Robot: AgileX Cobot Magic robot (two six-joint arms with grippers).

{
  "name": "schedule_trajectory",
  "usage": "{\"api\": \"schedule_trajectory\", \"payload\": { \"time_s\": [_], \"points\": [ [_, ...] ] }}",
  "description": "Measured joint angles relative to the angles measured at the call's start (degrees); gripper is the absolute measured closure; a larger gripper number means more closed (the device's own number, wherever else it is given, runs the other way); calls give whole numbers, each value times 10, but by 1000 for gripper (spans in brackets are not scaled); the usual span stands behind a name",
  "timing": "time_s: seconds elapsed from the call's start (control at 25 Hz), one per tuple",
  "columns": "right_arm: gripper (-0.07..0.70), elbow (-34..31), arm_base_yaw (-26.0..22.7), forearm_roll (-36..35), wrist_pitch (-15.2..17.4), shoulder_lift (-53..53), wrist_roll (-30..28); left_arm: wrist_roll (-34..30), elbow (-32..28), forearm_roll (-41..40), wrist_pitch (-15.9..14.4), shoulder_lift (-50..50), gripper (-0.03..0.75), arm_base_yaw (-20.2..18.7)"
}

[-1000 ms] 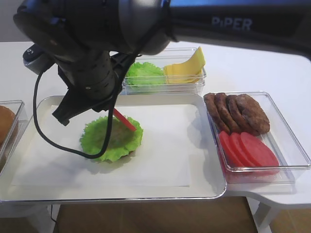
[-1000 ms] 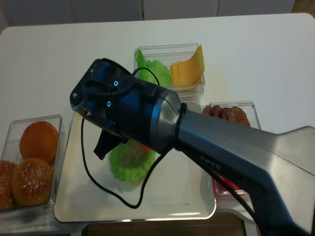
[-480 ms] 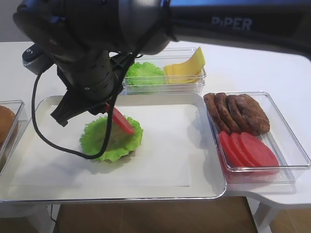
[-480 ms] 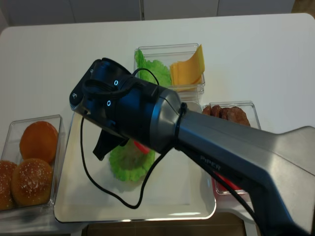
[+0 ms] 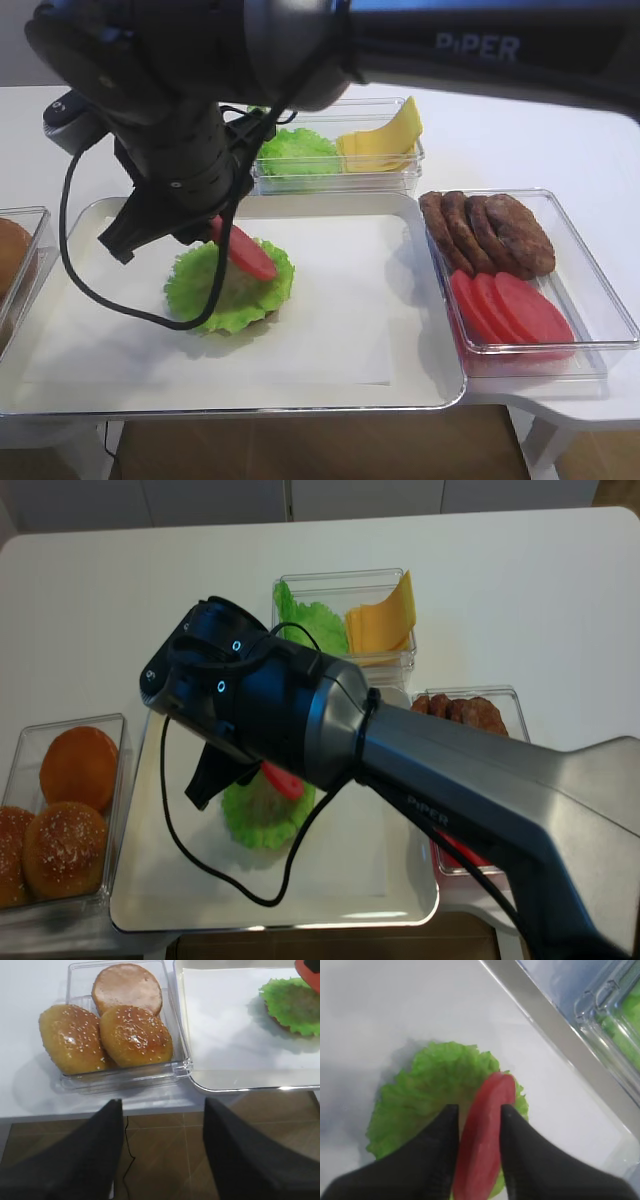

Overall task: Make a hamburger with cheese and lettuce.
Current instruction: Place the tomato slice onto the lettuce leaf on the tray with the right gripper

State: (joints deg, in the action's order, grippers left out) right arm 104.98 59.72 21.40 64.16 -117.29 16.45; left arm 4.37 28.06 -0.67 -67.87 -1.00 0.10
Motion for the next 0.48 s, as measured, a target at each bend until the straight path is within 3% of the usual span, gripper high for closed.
{"api": "schedule_trajectory", "payload": {
  "time_s": [0.48],
  "points": [
    [393,1,0,-35,2,0,0,0,0,0,0,0,334,0]
  ]
}}
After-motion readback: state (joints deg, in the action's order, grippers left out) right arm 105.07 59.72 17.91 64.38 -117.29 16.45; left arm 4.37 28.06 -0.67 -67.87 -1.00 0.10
